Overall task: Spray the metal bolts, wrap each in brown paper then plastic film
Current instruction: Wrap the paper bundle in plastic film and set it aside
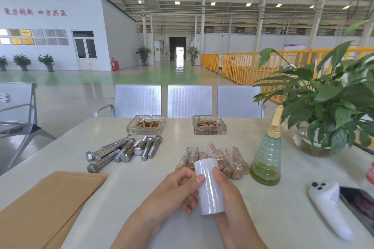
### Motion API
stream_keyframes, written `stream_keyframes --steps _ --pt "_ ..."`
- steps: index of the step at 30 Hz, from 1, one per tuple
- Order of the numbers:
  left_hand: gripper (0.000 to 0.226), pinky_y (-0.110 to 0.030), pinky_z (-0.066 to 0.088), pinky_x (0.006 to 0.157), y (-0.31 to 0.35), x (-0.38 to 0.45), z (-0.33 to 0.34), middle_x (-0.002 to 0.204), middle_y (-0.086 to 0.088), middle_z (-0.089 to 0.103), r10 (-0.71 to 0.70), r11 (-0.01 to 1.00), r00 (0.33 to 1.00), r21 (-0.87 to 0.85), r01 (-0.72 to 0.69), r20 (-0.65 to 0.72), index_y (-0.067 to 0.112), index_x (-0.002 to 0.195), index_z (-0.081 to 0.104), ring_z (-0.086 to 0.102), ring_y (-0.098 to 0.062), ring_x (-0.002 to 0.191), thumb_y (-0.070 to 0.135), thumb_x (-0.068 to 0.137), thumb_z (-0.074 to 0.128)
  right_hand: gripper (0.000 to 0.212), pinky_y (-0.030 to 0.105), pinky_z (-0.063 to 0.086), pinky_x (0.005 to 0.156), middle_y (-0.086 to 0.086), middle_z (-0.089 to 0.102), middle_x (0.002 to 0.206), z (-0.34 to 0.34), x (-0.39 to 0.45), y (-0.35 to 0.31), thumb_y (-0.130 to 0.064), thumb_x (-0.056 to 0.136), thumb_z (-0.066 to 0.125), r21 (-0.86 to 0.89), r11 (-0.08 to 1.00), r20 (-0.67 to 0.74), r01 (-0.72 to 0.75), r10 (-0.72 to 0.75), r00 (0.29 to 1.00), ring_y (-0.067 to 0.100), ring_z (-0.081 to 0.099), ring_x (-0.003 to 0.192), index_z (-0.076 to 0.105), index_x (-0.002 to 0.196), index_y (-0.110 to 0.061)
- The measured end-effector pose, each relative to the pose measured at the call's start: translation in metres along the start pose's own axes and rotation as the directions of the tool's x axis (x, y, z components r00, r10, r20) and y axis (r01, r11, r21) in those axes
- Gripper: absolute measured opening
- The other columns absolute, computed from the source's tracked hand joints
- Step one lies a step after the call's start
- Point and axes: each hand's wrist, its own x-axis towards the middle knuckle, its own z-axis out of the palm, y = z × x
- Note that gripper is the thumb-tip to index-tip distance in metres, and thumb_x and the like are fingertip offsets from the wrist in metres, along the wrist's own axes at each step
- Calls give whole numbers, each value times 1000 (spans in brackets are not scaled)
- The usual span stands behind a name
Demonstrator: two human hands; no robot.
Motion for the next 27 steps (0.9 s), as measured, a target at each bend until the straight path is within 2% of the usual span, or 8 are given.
stream_keyframes --steps 3,5,7,10,14,17,23,27 --pt "32 -29 50 56 0 0 -1 84 -12 65 35 999 999 5 -35 -13 9 92 64 60 -23 65 40 91 71 61 53 49 68 30 62 82 -7 6 6 -39 82 65 -15 999 -45 29 -30 999 41 58 71 62 118 10" --pt "25 -30 51 57 -2 1 0 81 -11 66 84 996 995 41 -82 -48 4 91 65 61 -22 64 28 98 67 54 54 48 75 29 66 84 -10 8 9 -39 80 71 -78 994 -95 74 -81 992 41 62 75 68 115 2" --pt "16 -31 54 58 -3 1 1 77 -9 67 149 985 983 103 -138 -109 3 91 67 64 -22 65 16 100 65 35 44 52 79 17 75 94 -13 7 11 -43 83 75 -245 961 -119 126 -159 980 32 70 85 76 109 -20" --pt "11 -34 58 60 -4 0 3 76 -8 71 196 972 962 166 -165 -191 9 86 74 68 -22 67 9 96 69 19 24 50 76 -12 76 100 -14 3 15 -49 93 68 -489 857 -161 164 -273 948 4 71 91 73 111 -44" --pt "11 -36 59 60 -6 -1 5 81 -12 76 164 973 962 196 -122 -217 10 85 78 72 -25 69 9 94 70 31 15 47 76 -23 72 107 -10 -1 13 -52 89 69 -565 803 -196 191 -355 914 -10 64 96 67 120 -46" --pt "14 -36 60 60 -8 0 5 81 -9 76 148 971 960 218 -96 -237 11 84 78 73 -26 67 8 94 69 37 13 46 81 -23 68 117 -8 -2 14 -39 92 71 -598 778 -203 194 -381 902 -12 60 102 62 126 -47" --pt "12 -39 59 57 -10 0 6 75 -11 72 167 952 946 294 -82 -279 13 77 73 71 -27 60 11 87 68 44 26 51 97 -18 68 123 -11 0 19 -39 91 70 -631 745 -172 217 -406 897 -2 62 111 61 133 -42" --pt "13 -42 60 61 -8 0 6 76 -16 69 172 956 940 280 -87 -295 13 74 70 71 -28 62 8 86 65 29 10 48 75 -24 72 107 -12 1 18 -42 93 66 -591 778 -174 211 -379 909 -11 63 96 65 121 -48"
